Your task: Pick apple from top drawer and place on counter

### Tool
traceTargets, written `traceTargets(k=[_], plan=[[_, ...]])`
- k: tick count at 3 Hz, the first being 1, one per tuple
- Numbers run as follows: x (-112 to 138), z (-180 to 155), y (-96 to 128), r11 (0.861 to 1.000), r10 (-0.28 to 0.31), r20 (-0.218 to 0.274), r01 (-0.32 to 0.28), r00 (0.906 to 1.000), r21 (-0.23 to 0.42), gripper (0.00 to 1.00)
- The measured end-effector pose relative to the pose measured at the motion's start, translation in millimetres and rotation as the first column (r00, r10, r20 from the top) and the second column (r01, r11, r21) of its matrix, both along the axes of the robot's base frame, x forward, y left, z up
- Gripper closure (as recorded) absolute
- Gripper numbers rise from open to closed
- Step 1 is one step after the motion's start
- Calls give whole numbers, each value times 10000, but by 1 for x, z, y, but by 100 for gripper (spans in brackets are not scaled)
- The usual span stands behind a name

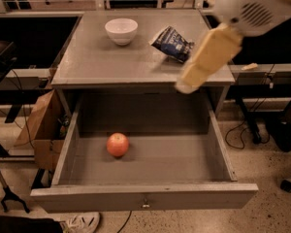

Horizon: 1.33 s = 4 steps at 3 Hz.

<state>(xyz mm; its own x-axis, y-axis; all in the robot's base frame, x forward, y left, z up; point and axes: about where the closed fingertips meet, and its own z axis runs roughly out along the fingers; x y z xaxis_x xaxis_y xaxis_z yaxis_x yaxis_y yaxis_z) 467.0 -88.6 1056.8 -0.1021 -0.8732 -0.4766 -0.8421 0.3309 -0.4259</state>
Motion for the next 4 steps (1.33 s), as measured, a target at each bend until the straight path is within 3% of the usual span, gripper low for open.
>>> traceTargets(k=[2, 3, 4], plan=[[46, -73, 83, 9907, 91, -956, 40, 9954, 1358, 0], [68, -107, 122, 9772, -365, -1428, 652, 9891, 2023, 0], [91, -139, 158, 9520, -1001, -2039, 1533, 9739, 2650, 0]])
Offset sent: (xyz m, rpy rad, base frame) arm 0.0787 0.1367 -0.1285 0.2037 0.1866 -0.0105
